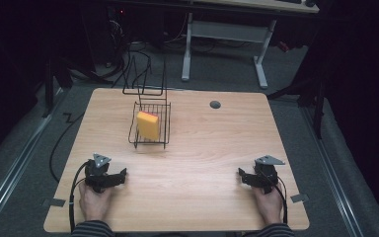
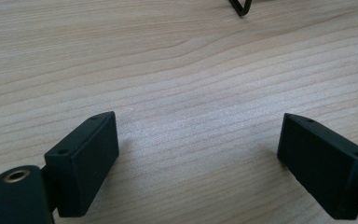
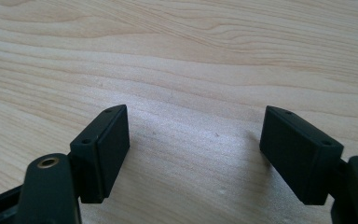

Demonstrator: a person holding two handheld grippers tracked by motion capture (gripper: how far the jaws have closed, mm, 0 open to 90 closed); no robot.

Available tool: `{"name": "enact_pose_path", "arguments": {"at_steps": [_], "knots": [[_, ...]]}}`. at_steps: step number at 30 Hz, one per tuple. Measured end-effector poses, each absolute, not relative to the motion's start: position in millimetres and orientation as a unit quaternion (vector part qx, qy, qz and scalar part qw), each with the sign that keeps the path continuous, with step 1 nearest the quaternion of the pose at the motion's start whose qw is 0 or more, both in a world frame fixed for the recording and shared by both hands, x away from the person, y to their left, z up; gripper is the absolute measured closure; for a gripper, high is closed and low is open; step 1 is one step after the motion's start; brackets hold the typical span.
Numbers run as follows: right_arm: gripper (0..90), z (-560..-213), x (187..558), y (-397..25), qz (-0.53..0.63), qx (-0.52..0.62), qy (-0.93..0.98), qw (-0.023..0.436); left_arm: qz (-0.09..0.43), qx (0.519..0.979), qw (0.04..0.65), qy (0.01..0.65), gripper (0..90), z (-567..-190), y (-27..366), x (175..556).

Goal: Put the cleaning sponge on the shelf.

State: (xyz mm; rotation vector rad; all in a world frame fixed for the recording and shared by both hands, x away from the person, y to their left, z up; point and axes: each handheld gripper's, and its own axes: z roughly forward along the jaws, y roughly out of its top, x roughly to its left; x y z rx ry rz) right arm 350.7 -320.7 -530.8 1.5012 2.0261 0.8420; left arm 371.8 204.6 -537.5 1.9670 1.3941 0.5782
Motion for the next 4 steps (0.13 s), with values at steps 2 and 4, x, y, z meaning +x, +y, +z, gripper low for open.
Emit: {"name": "enact_pose_path", "arguments": {"at_steps": [2, 4], "knots": [[24.3, -530.8, 350.7, -320.6, 0.308, 0.548, 0.74, 0.239, 0.221, 0.75, 0.325, 0.532, 13.1, -537.5, 204.6, 371.8], [24.4, -530.8, 350.7, -320.7, 0.308, 0.548, 0.74, 0.239, 0.222, 0.75, 0.326, 0.532, 13.1, -537.7, 204.5, 371.8]]}}
